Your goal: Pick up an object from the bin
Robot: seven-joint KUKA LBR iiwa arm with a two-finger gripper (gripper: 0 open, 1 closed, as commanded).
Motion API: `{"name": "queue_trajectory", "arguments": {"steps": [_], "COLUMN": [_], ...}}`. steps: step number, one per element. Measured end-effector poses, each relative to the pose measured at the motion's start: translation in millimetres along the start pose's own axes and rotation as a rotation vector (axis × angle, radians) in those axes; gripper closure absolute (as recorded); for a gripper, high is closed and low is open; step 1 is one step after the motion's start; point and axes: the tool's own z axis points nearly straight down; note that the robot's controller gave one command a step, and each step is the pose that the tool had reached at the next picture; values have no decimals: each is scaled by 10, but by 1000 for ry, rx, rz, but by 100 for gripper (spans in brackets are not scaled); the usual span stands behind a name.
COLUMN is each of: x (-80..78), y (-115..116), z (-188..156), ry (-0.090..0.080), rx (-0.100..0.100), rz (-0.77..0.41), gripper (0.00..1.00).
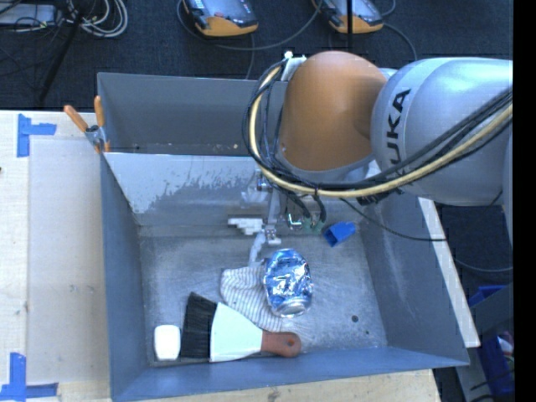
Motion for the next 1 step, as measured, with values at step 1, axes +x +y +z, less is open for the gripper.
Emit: {"name": "queue_trajectory", "arguments": {"steps": [1], "x": [-15], "y": [-5], "z": [-48], "ry": [-8], "rx": [-1], "rz": [2], "gripper": [0]}}
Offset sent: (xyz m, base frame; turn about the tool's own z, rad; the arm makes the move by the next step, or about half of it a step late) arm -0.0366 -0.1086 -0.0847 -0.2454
